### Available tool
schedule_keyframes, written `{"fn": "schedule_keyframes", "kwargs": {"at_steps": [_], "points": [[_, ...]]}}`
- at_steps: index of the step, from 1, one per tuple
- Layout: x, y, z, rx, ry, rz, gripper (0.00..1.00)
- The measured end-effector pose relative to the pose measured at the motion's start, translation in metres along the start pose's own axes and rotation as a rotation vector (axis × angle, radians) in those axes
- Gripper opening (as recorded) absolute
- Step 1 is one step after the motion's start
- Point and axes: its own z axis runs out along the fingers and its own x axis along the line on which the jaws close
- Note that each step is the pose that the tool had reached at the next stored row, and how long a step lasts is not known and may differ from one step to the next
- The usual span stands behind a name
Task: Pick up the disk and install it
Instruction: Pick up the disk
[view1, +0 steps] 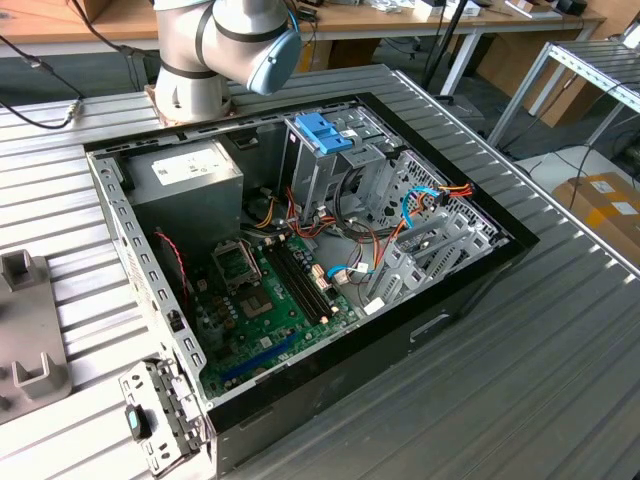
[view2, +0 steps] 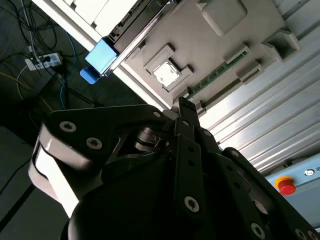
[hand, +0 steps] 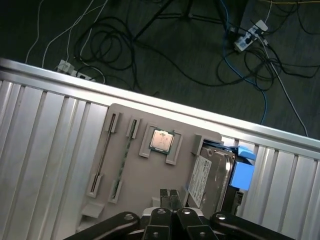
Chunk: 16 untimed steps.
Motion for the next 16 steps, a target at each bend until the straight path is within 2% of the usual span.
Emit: {"fn": "schedule_keyframes", "kwargs": {"at_steps": [11, 14, 16], "points": [[0.0002, -0.0002, 0.0061, 0.0053, -0.0095, 0.221, 0.1], [0.0002, -0.0003, 0.0071, 0.0079, -0.0255, 0.259, 0.1], [0.0002, -0.0004, 0.0084, 0.0095, -0.0314, 0.297, 0.1]]}}
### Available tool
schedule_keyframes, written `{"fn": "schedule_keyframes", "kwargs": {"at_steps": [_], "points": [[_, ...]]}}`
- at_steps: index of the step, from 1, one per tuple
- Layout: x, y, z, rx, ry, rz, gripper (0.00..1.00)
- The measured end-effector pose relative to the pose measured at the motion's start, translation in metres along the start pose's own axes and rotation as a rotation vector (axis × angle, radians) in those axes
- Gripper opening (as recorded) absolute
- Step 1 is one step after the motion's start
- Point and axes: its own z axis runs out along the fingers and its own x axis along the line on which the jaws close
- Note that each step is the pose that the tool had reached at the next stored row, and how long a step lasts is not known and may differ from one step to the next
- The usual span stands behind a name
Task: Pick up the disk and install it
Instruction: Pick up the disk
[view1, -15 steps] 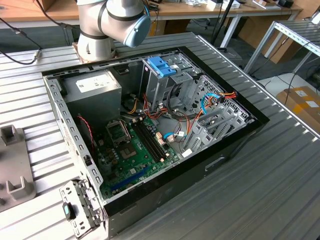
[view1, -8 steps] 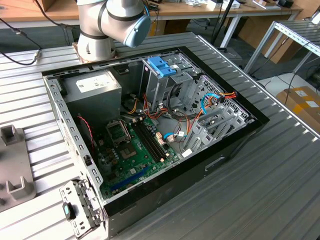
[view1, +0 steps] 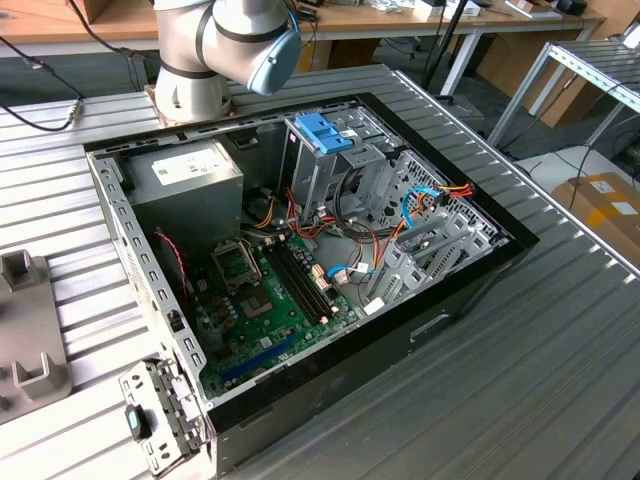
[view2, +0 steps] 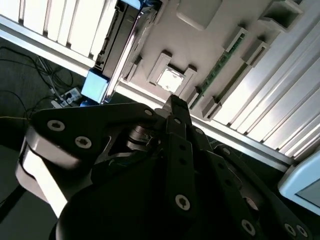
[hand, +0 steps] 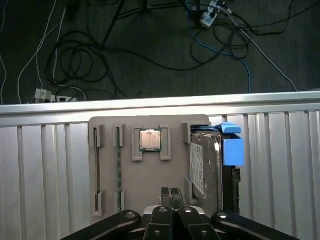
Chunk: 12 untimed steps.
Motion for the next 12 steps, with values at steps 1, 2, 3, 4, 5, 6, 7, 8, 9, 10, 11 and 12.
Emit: {"fn": "schedule_keyframes", "kwargs": {"at_steps": [1, 2, 3, 4, 5, 6, 7, 8, 9, 10, 11, 12], "points": [[0.0001, -0.0001, 0.001, 0.0011, -0.0011, 0.023, 0.1], [0.0001, -0.0001, 0.0019, 0.0018, -0.0019, 0.04, 0.1], [0.0002, -0.0001, 0.0025, 0.0026, -0.0027, 0.062, 0.1], [0.0002, -0.0001, 0.0025, 0.0029, -0.0031, 0.074, 0.1], [0.0002, -0.0001, 0.0026, 0.003, -0.0032, 0.075, 0.1], [0.0002, -0.0001, 0.0026, 0.003, -0.0032, 0.075, 0.1], [0.0002, -0.0001, 0.0027, 0.0032, -0.0033, 0.076, 0.1], [0.0002, -0.0001, 0.0027, 0.0032, -0.0034, 0.076, 0.1], [0.0002, -0.0001, 0.0027, 0.0032, -0.0034, 0.076, 0.1], [0.0002, -0.0001, 0.0027, 0.0032, -0.0034, 0.076, 0.1], [0.0002, -0.0001, 0.0027, 0.0032, -0.0034, 0.076, 0.11], [0.0002, -0.0001, 0.0027, 0.0033, -0.0034, 0.077, 0.17]]}}
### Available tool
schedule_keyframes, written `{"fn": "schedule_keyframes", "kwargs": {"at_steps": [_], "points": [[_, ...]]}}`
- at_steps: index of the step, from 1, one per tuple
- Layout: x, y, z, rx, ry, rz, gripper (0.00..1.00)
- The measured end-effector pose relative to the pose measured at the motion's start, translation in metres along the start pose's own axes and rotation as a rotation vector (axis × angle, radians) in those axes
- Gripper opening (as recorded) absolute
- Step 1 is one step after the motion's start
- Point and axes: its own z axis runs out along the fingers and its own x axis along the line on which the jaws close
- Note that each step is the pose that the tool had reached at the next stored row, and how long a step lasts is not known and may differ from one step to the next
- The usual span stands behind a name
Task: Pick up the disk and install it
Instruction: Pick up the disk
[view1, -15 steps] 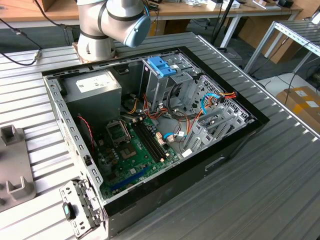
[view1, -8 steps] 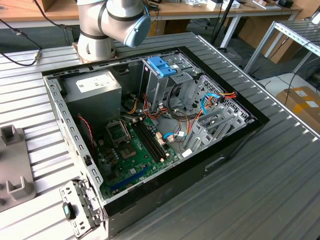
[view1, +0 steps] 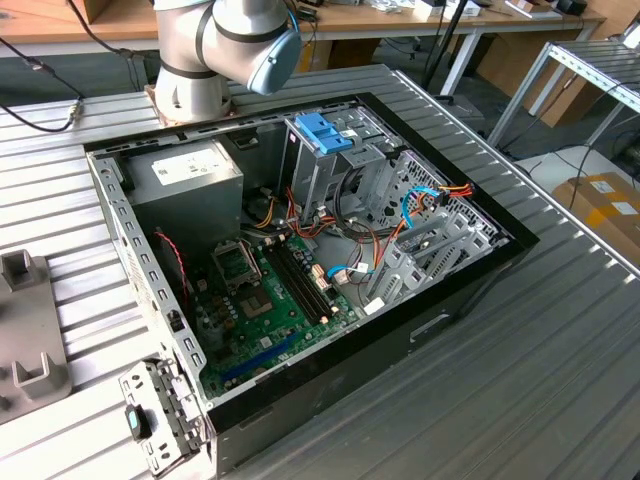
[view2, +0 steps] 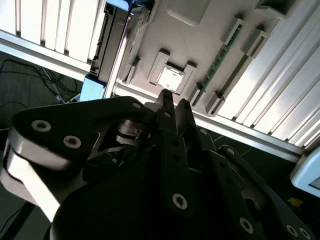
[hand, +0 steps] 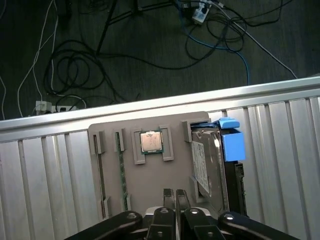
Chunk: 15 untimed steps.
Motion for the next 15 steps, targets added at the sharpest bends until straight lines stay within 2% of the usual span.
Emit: {"fn": "schedule_keyframes", "kwargs": {"at_steps": [3, 4, 5, 11, 13, 15], "points": [[0.0, 0.0, 0.0, 0.0, -0.0001, 0.001, 0.36], [0.0, 0.0, 0.0, 0.0, -0.0001, 0.001, 0.36], [0.0, 0.0, 0.0, 0.0001, -0.0001, 0.001, 0.42], [0.0, 0.0, 0.0, 0.0001, -0.0001, 0.002, 0.43], [0.0, 0.0, 0.0, 0.0001, -0.0001, 0.003, 0.56], [0.0, 0.0, 0.0, 0.0001, -0.0002, 0.003, 0.56]]}}
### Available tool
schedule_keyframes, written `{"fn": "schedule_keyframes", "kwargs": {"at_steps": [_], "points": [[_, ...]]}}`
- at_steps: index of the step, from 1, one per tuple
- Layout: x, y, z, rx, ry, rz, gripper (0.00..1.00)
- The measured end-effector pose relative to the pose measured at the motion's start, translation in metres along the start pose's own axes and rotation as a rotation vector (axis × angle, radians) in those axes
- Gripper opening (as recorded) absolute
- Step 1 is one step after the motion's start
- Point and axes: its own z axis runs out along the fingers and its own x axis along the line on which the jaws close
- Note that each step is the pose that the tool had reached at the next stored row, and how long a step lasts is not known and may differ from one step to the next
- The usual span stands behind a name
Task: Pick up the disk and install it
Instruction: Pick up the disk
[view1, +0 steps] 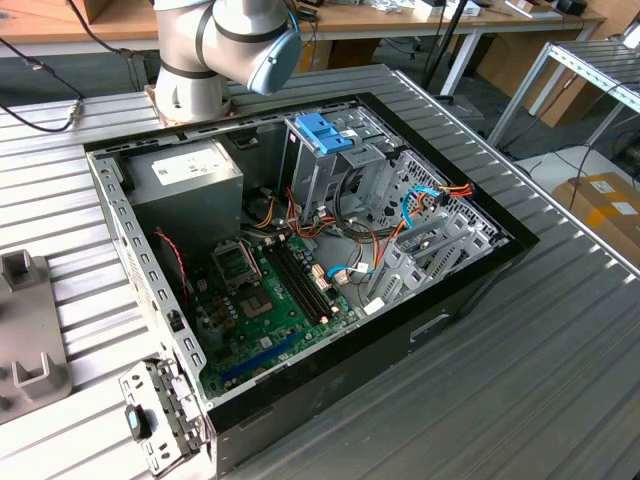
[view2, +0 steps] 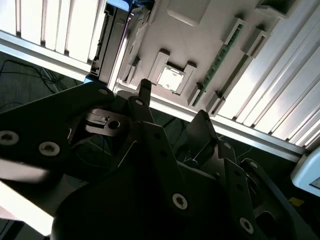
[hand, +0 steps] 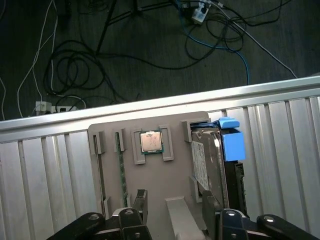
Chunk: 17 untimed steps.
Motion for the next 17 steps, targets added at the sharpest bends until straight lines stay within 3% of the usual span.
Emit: {"fn": "schedule_keyframes", "kwargs": {"at_steps": [5, 11, 17], "points": [[-0.0021, 0.0003, 0.0003, -0.0027, 0.0026, -0.058, 0.56], [-0.0185, 0.0028, 0.002, -0.0035, 0.0036, -0.08, 0.56], [-0.0259, 0.0039, 0.0035, -0.0044, 0.0045, -0.103, 0.56]]}}
